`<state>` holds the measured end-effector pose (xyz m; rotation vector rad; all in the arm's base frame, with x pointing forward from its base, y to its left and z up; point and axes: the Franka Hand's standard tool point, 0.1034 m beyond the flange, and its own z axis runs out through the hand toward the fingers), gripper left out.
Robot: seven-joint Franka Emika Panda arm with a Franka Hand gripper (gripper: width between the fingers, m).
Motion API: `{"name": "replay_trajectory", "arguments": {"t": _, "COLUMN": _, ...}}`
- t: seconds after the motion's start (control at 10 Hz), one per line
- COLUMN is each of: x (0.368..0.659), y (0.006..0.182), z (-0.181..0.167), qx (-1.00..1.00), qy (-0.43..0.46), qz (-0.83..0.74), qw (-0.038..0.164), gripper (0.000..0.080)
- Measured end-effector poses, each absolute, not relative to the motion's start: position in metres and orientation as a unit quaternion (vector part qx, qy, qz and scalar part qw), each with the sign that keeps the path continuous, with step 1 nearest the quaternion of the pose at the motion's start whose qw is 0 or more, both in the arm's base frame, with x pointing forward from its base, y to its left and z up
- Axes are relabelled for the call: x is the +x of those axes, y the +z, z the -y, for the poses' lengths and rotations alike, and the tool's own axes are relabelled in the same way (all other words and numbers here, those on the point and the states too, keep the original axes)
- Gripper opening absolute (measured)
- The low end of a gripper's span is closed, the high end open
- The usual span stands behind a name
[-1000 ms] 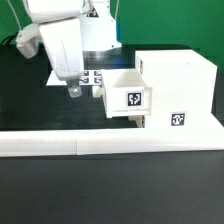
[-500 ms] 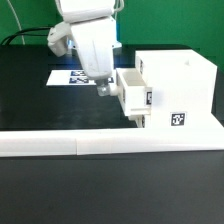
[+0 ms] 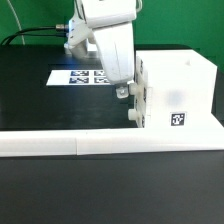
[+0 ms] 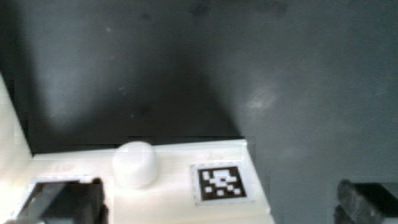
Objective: Assemble drawer
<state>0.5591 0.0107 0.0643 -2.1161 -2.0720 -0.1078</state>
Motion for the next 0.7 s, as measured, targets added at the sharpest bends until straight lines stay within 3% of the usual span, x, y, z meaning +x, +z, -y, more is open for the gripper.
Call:
{"name": "replay_trajectory", "arguments": {"t": 0.3, "x": 0.539, "y": 0.063, "z": 0.024, "qx": -0.722, "qy": -0.026, "qz": 0.685, "qw": 0.090, "gripper": 0.0649}}
{"name": "replay_trajectory", "arguments": {"t": 0.7, "x": 0.534, "y": 0.060, "z": 0.027, "qx": -0.726, "qy": -0.023, "qz": 0.681, "qw": 0.093, "gripper": 0.0649}}
